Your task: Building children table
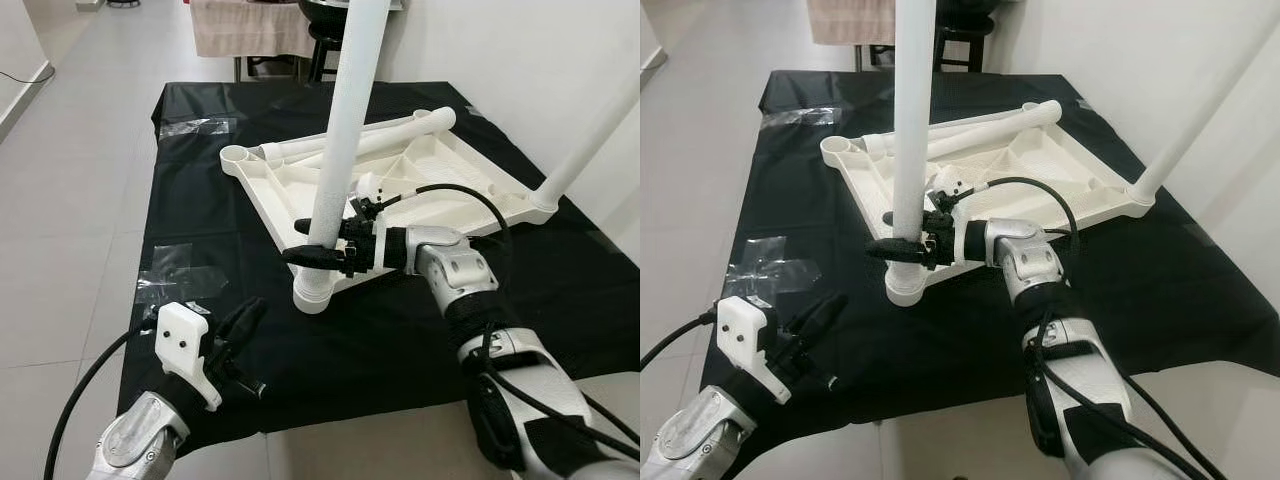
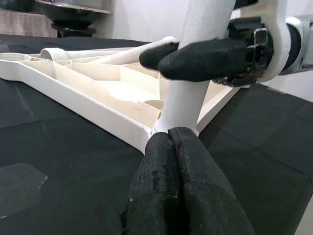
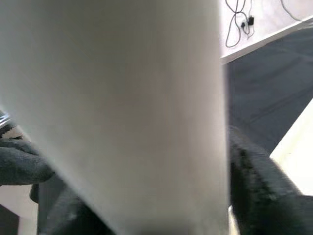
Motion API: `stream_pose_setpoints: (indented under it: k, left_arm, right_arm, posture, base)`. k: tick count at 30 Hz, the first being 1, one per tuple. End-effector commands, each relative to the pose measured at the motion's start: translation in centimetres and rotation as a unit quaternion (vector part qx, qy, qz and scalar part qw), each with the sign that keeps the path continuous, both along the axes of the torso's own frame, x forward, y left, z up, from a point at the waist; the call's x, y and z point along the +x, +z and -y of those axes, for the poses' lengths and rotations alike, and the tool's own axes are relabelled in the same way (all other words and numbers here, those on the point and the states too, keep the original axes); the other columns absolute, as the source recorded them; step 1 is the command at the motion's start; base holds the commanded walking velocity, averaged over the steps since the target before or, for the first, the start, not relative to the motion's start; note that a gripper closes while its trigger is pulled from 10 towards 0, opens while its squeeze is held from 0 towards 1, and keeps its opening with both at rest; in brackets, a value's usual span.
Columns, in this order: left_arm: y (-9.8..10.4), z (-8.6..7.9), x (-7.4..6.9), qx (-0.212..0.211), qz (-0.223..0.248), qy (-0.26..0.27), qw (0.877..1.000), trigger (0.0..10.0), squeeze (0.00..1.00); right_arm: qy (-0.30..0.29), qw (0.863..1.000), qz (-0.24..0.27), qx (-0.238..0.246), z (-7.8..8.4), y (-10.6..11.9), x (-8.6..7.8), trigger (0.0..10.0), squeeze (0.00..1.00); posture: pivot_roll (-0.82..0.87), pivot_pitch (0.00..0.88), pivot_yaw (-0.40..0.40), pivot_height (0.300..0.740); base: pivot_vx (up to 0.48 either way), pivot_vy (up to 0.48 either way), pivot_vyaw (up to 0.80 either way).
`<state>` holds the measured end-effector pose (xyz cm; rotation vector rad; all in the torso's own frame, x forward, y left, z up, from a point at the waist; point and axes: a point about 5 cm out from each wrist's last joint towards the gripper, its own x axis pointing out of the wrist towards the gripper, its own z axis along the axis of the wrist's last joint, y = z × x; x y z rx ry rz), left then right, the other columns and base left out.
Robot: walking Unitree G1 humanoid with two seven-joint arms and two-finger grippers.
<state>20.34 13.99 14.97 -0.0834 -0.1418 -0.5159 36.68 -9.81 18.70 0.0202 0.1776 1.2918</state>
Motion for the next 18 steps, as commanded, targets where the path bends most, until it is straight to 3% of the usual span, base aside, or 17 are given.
stream_pose_setpoints:
  k: [1, 5, 9, 11, 12, 13, 14, 15, 16, 17, 18]
  left_arm:
    - [-0.5, 0.3, -0.1, 0.002, -0.007, -0.002, 1.000, 10.0, 0.00]
    - [-0.5, 0.4, -0.2, 0.001, -0.006, -0.002, 1.000, 10.0, 0.00]
    - [-0.3, 0.3, -0.6, -0.001, -0.005, -0.003, 1.000, 10.0, 0.00]
    - [-0.3, 0.3, -0.6, -0.001, -0.005, -0.003, 1.000, 10.0, 0.00]
    - [-0.2, 0.3, -0.6, -0.002, -0.005, -0.003, 1.000, 10.0, 0.00]
    - [-0.2, 0.1, -0.7, -0.002, -0.006, -0.004, 1.000, 10.0, 0.00]
    - [-0.2, 0.1, -0.7, -0.002, -0.006, -0.004, 1.000, 10.0, 0.00]
    - [-0.2, 0.0, -0.7, -0.002, -0.007, -0.004, 1.000, 10.0, 0.00]
    - [-0.2, 0.0, -0.7, -0.002, -0.007, -0.004, 1.000, 10.0, 0.00]
    - [-0.2, -0.1, -0.6, -0.002, -0.007, -0.005, 1.000, 10.0, 0.00]
    - [-0.2, -0.1, -0.6, -0.002, -0.007, -0.005, 1.000, 10.0, 0.00]
  right_arm:
    - [-0.005, 1.000, 0.002, -0.001, 0.0, 0.1, 0.2, 0.0, 0.00]
    - [-0.012, 1.000, 0.012, 0.000, 0.4, -0.1, 0.3, 0.0, 0.00]
    - [-0.100, 0.993, 0.059, 0.011, 2.0, -0.1, 0.1, 0.0, 0.00]
    - [-0.100, 0.993, 0.059, 0.011, 2.0, -0.1, 0.1, 0.0, 0.00]
    - [-0.132, 0.989, 0.059, 0.016, 2.1, -0.2, -0.2, 0.0, 0.00]
    - [-0.267, 0.961, 0.068, 0.023, 1.9, -0.9, -0.7, 0.0, 0.00]
    - [-0.267, 0.961, 0.068, 0.023, 1.9, -0.9, -0.7, 0.0, 0.00]
    - [-0.370, 0.926, 0.070, 0.012, 1.8, -2.0, -2.0, 0.0, 0.00]
    - [-0.370, 0.926, 0.070, 0.012, 1.8, -2.0, -2.0, 0.0, 0.00]
    - [-0.396, 0.915, 0.074, -0.002, 0.1, -3.2, -4.4, 0.0, 0.00]
    - [-0.396, 0.915, 0.074, -0.002, 0.1, -3.2, -4.4, 0.0, 0.00]
  posture:
    - [0.15, 0.055, -0.138, 0.740]
    - [0.14, 0.063, -0.133, 0.740]
    - [0.12, 0.082, -0.127, 0.740]
    - [0.12, 0.082, -0.127, 0.740]
    - [0.12, 0.086, -0.126, 0.740]
    - [0.11, 0.090, -0.118, 0.740]
    - [0.11, 0.090, -0.118, 0.740]
    - [0.10, 0.091, -0.113, 0.740]
    - [0.10, 0.091, -0.113, 0.740]
    - [0.10, 0.097, -0.107, 0.740]
    - [0.10, 0.097, -0.107, 0.740]
  base:
    - [0.000, 0.000, 0.00]
    - [0.000, 0.000, 0.00]
    - [0.000, 0.000, 0.00]
    - [0.000, 0.000, 0.00]
    - [0.000, 0.000, 0.00]
    - [0.000, 0.000, 0.00]
    - [0.000, 0.000, 0.00]
    - [0.000, 0.000, 0.00]
    - [0.000, 0.000, 0.00]
    - [0.000, 0.000, 0.00]
    - [0.000, 0.000, 0.00]
